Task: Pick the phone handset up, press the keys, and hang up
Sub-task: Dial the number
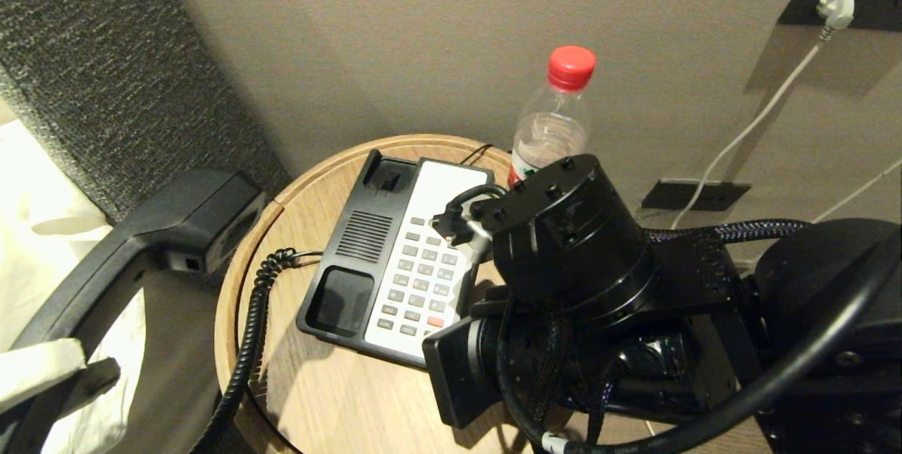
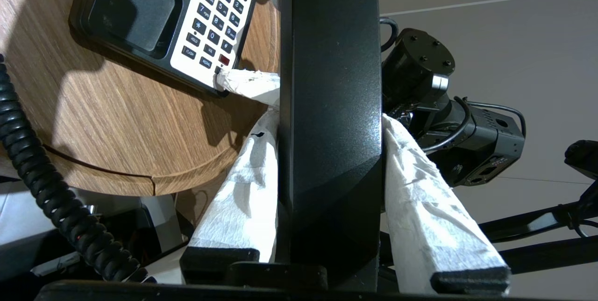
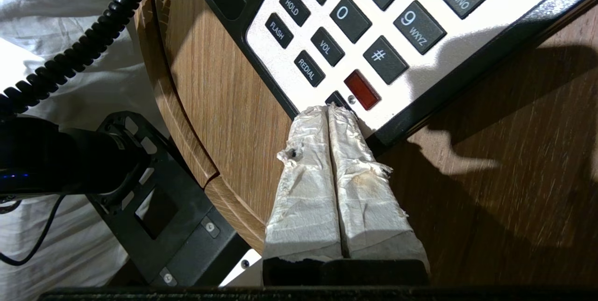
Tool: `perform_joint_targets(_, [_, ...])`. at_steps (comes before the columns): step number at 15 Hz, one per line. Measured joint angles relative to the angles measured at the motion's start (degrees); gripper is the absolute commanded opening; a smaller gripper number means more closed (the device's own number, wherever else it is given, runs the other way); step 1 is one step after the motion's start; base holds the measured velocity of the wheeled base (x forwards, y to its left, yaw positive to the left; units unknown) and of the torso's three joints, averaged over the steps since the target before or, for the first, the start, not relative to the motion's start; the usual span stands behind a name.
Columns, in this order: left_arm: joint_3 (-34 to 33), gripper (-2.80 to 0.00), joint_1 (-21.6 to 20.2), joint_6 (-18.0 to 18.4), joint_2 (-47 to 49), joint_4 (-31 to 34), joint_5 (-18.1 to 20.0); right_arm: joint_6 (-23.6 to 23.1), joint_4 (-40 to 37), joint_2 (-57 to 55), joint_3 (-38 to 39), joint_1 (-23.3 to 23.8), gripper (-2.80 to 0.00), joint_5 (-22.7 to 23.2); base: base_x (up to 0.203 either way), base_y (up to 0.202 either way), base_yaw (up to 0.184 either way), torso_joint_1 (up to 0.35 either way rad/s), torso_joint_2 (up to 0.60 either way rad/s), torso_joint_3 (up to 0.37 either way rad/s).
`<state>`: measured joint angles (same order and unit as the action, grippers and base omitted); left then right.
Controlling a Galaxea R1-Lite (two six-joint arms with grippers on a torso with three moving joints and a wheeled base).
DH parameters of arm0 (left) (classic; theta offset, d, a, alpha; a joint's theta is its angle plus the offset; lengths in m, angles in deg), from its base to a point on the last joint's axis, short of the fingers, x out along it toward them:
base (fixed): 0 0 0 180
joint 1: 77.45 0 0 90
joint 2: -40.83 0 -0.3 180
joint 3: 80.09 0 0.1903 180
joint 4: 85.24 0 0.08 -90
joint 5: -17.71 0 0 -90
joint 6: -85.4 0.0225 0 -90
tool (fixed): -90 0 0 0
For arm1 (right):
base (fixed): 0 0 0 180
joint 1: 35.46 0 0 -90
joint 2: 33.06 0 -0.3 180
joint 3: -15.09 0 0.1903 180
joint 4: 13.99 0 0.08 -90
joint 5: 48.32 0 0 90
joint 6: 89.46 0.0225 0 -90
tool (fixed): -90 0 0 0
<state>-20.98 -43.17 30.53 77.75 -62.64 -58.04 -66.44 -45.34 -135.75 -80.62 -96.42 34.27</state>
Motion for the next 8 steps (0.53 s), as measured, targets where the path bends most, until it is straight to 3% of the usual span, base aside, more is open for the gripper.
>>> perform_joint_targets(8, [-0.02, -2.8, 0.0, 0.02, 0.1, 0.02, 0.0, 0.3, -0.28, 0.67, -0.72, 0.16, -2.8, -0.33, 0.0, 0.0, 0.0, 0.0, 0.0, 0.0])
